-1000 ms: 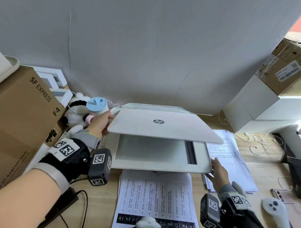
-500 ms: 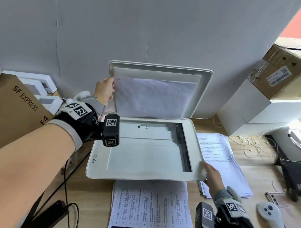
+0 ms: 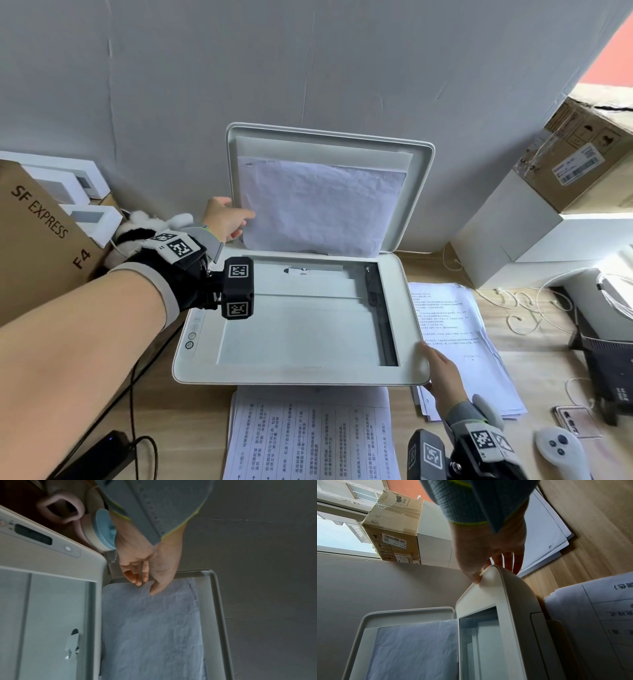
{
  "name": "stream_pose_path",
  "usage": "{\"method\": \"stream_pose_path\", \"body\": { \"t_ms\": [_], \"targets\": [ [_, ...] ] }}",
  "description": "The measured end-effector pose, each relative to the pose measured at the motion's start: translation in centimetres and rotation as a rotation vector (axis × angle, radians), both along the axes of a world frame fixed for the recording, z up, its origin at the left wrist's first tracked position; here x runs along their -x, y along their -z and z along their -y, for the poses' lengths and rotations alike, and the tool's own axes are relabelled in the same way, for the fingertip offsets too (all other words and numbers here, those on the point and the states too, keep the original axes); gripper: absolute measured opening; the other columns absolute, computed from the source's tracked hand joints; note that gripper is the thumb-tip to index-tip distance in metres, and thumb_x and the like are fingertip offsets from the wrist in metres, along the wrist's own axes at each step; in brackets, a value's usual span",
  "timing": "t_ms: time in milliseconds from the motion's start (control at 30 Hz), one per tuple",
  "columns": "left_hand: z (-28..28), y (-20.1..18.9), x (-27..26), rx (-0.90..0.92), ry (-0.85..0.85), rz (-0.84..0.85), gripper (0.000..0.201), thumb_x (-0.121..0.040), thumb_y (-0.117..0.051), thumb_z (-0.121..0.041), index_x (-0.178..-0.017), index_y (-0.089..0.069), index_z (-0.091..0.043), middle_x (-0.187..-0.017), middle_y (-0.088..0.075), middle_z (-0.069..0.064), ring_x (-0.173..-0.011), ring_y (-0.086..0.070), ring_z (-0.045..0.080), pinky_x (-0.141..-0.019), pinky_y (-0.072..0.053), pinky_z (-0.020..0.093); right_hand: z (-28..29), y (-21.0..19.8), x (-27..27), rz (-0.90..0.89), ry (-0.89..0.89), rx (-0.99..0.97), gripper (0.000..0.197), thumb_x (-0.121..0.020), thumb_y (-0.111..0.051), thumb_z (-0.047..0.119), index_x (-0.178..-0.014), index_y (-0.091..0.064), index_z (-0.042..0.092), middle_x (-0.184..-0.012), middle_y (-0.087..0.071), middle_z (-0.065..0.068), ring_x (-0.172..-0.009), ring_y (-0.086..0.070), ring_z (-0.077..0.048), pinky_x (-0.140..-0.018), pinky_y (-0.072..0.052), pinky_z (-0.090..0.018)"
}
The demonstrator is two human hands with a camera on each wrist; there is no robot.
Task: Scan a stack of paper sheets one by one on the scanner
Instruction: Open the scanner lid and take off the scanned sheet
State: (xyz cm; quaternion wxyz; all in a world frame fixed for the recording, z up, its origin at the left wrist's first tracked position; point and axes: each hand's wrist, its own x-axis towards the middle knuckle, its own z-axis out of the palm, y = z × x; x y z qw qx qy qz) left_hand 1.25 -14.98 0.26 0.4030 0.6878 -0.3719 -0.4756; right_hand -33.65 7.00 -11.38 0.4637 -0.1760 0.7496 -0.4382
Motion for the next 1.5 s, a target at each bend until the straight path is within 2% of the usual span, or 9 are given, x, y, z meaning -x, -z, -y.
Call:
{"method": "stream_pose_path", "body": {
  "t_ms": [100,433,567,733,867,967,1100,1367,1500],
  "targets": [
    [-0.2,0.6,0.4,-0.032,0.04,0.01,0.061,-0.08,-0.07,-0.004,-0.134,-0.041,-0.007,-0.074,-0.055,0.005,-0.059,-0.049,0.011,-0.037,-0.041,0.014,0.0,0.1,0.0,-0.001,-0.002,-0.001,0.022,-0.094,-0.053,0.026,-0.113,-0.06,0.015,-0.113,-0.058,-0.005,-0.101,-0.05,-0.023,-0.081,-0.042,-0.033],
    [0.6,1.8,1.3,0.022,-0.029,0.071,0.062,-0.075,-0.075,-0.007,-0.129,-0.047,-0.005,-0.116,-0.061,0.017,-0.073,-0.055,0.019,-0.05,-0.041,0.023,-0.2,-0.1,0.1,-0.01,-0.017,-0.009,0.016,-0.095,-0.052,0.025,-0.107,-0.059,0.017,-0.112,-0.057,-0.005,-0.1,-0.05,-0.024,-0.083,-0.042,-0.036],
    [0.6,1.8,1.5,0.008,-0.033,0.099,0.025,-0.076,-0.073,-0.006,-0.093,-0.055,-0.011,-0.094,-0.059,0.014,-0.064,-0.051,0.018,-0.049,-0.039,0.024,-0.1,-0.1,0.1,-0.014,-0.027,-0.019,0.016,-0.095,-0.052,0.025,-0.106,-0.059,0.015,-0.109,-0.057,-0.005,-0.099,-0.049,-0.023,-0.082,-0.042,-0.035],
    [0.6,1.9,1.5,0.024,-0.071,0.119,0.024,-0.073,-0.073,-0.005,-0.077,-0.051,-0.013,-0.075,-0.055,0.011,-0.063,-0.049,0.022,-0.059,-0.044,0.03,0.1,0.0,0.3,-0.022,-0.042,-0.028,0.019,-0.094,-0.053,0.026,-0.106,-0.061,0.014,-0.11,-0.058,-0.006,-0.099,-0.05,-0.024,-0.081,-0.042,-0.034],
    [0.5,2.2,1.5,0.038,-0.071,0.149,0.047,-0.069,-0.075,-0.01,-0.111,-0.057,-0.004,-0.104,-0.064,0.016,-0.082,-0.058,0.027,-0.078,-0.049,0.037,1.3,-0.1,0.7,-0.11,-0.022,0.037,0.022,-0.094,-0.052,0.018,-0.112,-0.062,0.01,-0.114,-0.061,-0.008,-0.102,-0.054,-0.026,-0.083,-0.046,-0.036],
    [0.4,1.6,1.7,0.089,-0.065,0.212,0.045,-0.077,-0.07,-0.007,-0.117,-0.052,-0.004,-0.101,-0.056,0.006,-0.089,-0.051,0.021,-0.079,-0.042,0.028,3.5,-1.5,0.6,-0.241,-0.014,0.127,0.018,-0.092,-0.051,0.013,-0.104,-0.064,0.016,-0.115,-0.064,-0.009,-0.108,-0.057,-0.028,-0.098,-0.045,-0.047],
    [0.1,1.0,2.2,0.143,-0.021,0.206,0.052,-0.079,-0.07,-0.008,-0.125,-0.046,-0.006,-0.089,-0.057,0.001,-0.093,-0.057,0.024,-0.086,-0.044,0.032,7.6,-5.7,-0.6,-0.229,-0.088,0.287,0.018,-0.092,-0.048,0.006,-0.099,-0.062,0.014,-0.102,-0.064,-0.007,-0.091,-0.059,-0.021,-0.076,-0.05,-0.031],
    [-1.5,0.7,2.9,0.164,0.259,-0.015,0.015,-0.084,-0.064,0.003,-0.086,-0.059,-0.011,-0.076,-0.06,0.002,-0.046,-0.059,-0.003,-0.047,-0.048,0.015,12.8,-9.7,-2.1,0.105,-0.114,0.31,0.021,-0.097,-0.042,0.016,-0.112,-0.055,0.019,-0.091,-0.065,-0.002,-0.08,-0.06,-0.016,-0.077,-0.048,-0.029],
    [-3.3,1.8,1.2,0.226,0.378,-0.031,0.018,-0.083,-0.061,0.009,-0.089,-0.067,-0.008,-0.089,-0.066,0.01,-0.079,-0.064,0.013,-0.081,-0.051,0.027,11.7,-9.0,-1.8,0.193,-0.09,0.232,0.027,-0.097,-0.039,0.034,-0.111,-0.057,0.019,-0.09,-0.066,-0.005,-0.08,-0.062,-0.018,-0.075,-0.048,-0.029]
  ]
}}
